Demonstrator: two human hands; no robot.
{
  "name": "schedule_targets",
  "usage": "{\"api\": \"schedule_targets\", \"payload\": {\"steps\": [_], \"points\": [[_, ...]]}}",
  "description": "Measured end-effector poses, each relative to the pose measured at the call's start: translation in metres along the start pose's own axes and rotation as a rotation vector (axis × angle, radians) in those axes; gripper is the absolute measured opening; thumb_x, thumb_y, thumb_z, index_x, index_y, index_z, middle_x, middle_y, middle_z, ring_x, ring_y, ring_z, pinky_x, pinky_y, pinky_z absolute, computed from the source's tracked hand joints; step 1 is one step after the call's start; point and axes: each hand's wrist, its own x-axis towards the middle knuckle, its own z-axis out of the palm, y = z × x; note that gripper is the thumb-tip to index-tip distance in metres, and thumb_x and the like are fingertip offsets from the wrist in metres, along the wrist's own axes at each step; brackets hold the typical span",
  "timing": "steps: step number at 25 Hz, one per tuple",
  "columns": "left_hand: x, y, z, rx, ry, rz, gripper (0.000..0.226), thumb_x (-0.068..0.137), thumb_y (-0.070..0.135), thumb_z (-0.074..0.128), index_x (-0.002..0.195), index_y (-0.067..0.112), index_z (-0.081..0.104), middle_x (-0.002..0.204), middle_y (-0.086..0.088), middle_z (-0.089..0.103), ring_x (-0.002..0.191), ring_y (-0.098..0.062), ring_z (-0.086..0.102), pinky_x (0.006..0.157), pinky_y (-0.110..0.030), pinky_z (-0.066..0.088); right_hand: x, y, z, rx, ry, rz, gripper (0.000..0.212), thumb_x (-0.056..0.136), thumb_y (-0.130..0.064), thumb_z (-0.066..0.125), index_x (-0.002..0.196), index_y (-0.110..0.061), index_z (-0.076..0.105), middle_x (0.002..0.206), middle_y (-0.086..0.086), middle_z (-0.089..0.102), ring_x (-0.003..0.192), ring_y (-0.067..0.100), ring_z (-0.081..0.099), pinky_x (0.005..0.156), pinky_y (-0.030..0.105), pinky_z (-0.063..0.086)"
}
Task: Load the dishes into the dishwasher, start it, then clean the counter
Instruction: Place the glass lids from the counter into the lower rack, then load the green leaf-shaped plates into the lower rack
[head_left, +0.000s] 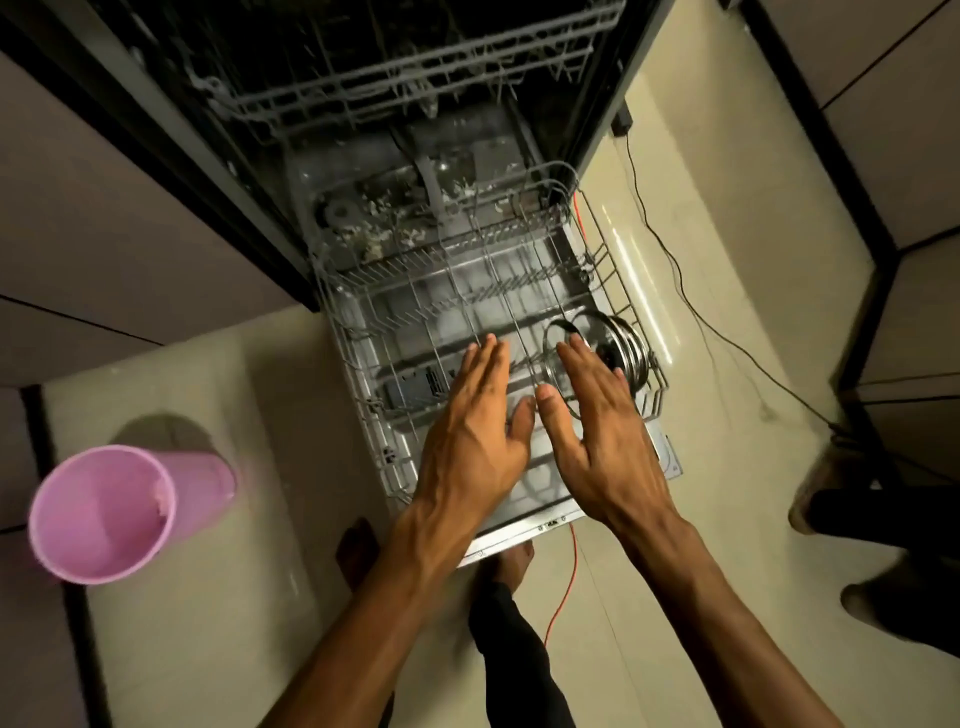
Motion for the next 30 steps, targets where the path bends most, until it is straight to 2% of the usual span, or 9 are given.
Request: {"api": "schedule_targets", "payload": {"steps": [2, 5, 9, 13, 16, 22, 28, 30], "points": [[-0.016, 0.007, -0.034, -0.021, 0.052, 0.008, 0.06, 0.101, 0.033, 0.042, 0.152, 0.012, 0.018, 0.16, 0.0, 0.014, 0.148, -0.01, 0.006, 0.115, -0.017, 0.006, -0.006, -0.035, -0.013, -0.008, 0.031, -0.038, 0.063, 0.099, -0.053, 0.029, 0.153, -0.02, 0.026, 0.161, -0.003, 0.021, 0.147, 0.002, 0.012, 0.121, 0.03, 0.006], [-0.039, 0.017, -0.086, -0.089, 0.134, -0.019, 0.061, 0.099, 0.043, 0.031, 0.151, 0.01, 0.023, 0.159, -0.002, 0.019, 0.147, -0.011, 0.009, 0.118, -0.023, 0.011, -0.015, -0.087, -0.034, -0.033, 0.082, -0.075, 0.064, 0.099, -0.054, 0.029, 0.154, -0.019, 0.026, 0.161, -0.003, 0.02, 0.147, 0.002, 0.012, 0.123, 0.036, 0.011], [-0.062, 0.024, -0.149, -0.136, 0.206, -0.048, 0.063, 0.101, 0.048, 0.023, 0.152, 0.012, 0.02, 0.161, -0.001, 0.015, 0.148, -0.009, 0.007, 0.121, -0.029, 0.011, -0.022, -0.149, -0.053, -0.04, 0.125, -0.091, 0.066, 0.099, -0.057, 0.027, 0.153, -0.018, 0.026, 0.161, -0.002, 0.022, 0.148, 0.007, 0.014, 0.122, 0.042, 0.013], [-0.087, 0.026, -0.212, -0.134, 0.249, -0.043, 0.062, 0.101, 0.045, 0.026, 0.153, 0.013, 0.015, 0.162, 0.001, 0.009, 0.148, -0.007, 0.001, 0.121, -0.028, 0.007, -0.033, -0.213, -0.059, -0.015, 0.15, -0.15, 0.066, 0.099, -0.057, 0.027, 0.153, -0.019, 0.027, 0.16, -0.001, 0.023, 0.148, 0.008, 0.016, 0.122, 0.042, 0.013], [-0.107, 0.019, -0.251, -0.115, 0.284, -0.031, 0.062, 0.102, 0.045, 0.026, 0.153, 0.013, 0.015, 0.162, 0.001, 0.009, 0.148, -0.007, 0.0, 0.122, -0.028, 0.008, -0.042, -0.258, -0.056, 0.001, 0.146, -0.199, 0.067, 0.098, -0.057, 0.027, 0.153, -0.018, 0.027, 0.16, -0.001, 0.024, 0.148, 0.008, 0.017, 0.123, 0.038, 0.011], [-0.142, 0.021, -0.319, -0.149, 0.408, -0.062, 0.061, 0.101, 0.045, 0.026, 0.154, 0.017, 0.013, 0.161, 0.006, 0.006, 0.143, 0.003, -0.004, 0.115, -0.014, 0.001, -0.058, -0.34, -0.047, 0.095, 0.148, -0.311, 0.068, 0.097, -0.059, 0.027, 0.152, -0.02, 0.03, 0.159, -0.003, 0.028, 0.146, 0.004, 0.02, 0.123, 0.035, 0.011], [-0.16, 0.024, -0.363, -0.24, 0.488, -0.149, 0.068, 0.095, 0.055, 0.017, 0.154, 0.023, 0.009, 0.162, 0.009, 0.005, 0.146, -0.001, -0.004, 0.117, -0.019, 0.004, -0.054, -0.398, -0.044, 0.13, 0.068, -0.434, 0.07, 0.095, -0.062, 0.024, 0.152, -0.023, 0.028, 0.158, -0.002, 0.029, 0.145, 0.005, 0.022, 0.122, 0.034, 0.012], [-0.166, 0.021, -0.38, -0.249, 0.548, -0.173, 0.065, 0.098, 0.052, 0.019, 0.154, 0.022, 0.009, 0.162, 0.008, 0.006, 0.147, -0.003, -0.002, 0.117, -0.02, 0.005, -0.048, -0.417, -0.042, 0.142, 0.032, -0.507, 0.069, 0.095, -0.063, 0.024, 0.151, -0.023, 0.03, 0.158, -0.003, 0.031, 0.145, 0.006, 0.024, 0.122, 0.042, 0.019]]}}
